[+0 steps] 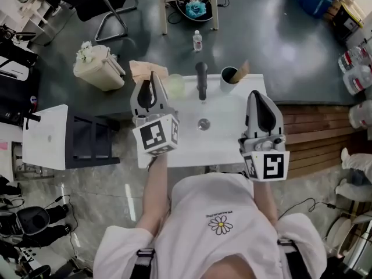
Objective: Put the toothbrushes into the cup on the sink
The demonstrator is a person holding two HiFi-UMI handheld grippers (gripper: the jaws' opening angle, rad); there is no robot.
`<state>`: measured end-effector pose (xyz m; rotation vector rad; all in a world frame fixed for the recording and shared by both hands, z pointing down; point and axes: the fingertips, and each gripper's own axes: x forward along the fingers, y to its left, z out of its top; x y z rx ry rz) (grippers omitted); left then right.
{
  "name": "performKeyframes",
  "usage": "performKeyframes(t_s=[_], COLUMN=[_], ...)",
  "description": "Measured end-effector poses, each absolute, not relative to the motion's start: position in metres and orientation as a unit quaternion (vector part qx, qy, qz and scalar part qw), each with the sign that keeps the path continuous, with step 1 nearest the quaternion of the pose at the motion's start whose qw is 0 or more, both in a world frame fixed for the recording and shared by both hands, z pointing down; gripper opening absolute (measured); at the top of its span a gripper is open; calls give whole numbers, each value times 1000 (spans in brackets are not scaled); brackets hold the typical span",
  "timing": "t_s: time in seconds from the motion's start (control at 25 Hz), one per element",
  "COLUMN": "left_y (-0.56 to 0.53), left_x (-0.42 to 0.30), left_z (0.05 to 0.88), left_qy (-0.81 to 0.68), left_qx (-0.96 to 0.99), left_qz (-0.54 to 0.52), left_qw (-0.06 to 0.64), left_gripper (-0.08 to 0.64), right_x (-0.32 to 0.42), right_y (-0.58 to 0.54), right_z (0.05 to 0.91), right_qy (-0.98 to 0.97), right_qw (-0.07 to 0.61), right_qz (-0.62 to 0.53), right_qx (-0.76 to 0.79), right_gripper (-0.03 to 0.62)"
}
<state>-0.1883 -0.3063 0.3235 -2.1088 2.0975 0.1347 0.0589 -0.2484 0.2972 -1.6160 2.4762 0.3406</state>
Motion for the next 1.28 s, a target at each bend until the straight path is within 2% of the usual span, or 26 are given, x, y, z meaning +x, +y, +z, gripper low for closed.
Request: performKeyframes(t_s=[0.2, 0.56, 0.96, 1.04, 1.28], left_y=[-352, -379, -382, -382, -384], left_x=[-190, -186, -173, -174, -180], left_z=[395, 476, 490, 481, 428], left_qy=[689, 689, 669, 672, 684], left_qx=[-725, -721, -738, -736, -729], left_qz=[-3, -58, -65, -59, -32], left_qw=[2, -42, -63, -55, -4], left_gripper=[38, 38, 49, 87, 89], right_x=[76, 100, 103, 103, 98], right_y=[-247, -245, -241, -240, -240], right_z=[304, 313, 319, 317, 313], right_qy=[819, 800, 799, 800, 805], right_qw=[78, 68, 64, 65, 72], right_qz=[101, 92, 86, 84, 82], right_qx=[-560, -590, -592, -591, -583], right_gripper=[12, 12, 12, 12, 12])
